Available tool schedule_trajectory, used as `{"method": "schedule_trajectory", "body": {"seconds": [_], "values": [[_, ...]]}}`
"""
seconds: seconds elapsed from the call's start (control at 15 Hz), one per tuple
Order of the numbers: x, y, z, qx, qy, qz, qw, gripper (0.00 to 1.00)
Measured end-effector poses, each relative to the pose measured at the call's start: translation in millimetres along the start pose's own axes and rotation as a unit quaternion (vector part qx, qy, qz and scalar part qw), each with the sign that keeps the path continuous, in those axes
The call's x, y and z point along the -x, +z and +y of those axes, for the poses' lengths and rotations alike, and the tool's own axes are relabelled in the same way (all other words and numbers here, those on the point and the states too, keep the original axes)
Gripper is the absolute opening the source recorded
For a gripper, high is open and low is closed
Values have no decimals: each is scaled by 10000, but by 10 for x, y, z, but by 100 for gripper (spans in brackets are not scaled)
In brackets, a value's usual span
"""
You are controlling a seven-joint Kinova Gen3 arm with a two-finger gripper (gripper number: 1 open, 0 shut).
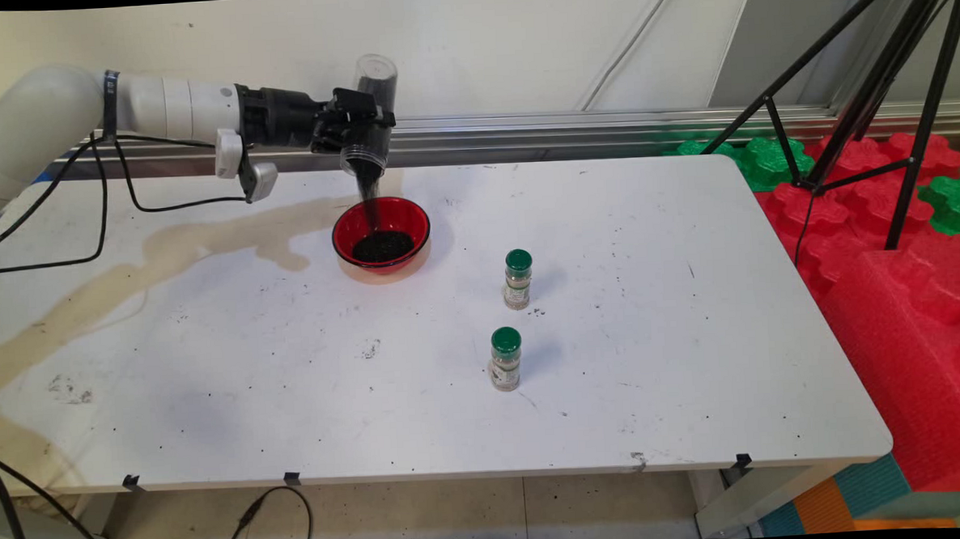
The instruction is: Pour the black seasoning powder in the red bowl
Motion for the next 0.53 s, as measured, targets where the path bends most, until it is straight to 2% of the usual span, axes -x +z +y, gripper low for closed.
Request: {"method": "schedule_trajectory", "body": {"seconds": [0.53], "values": [[-19, -17, 0, -9, 50, 7, 10000, 0]]}}
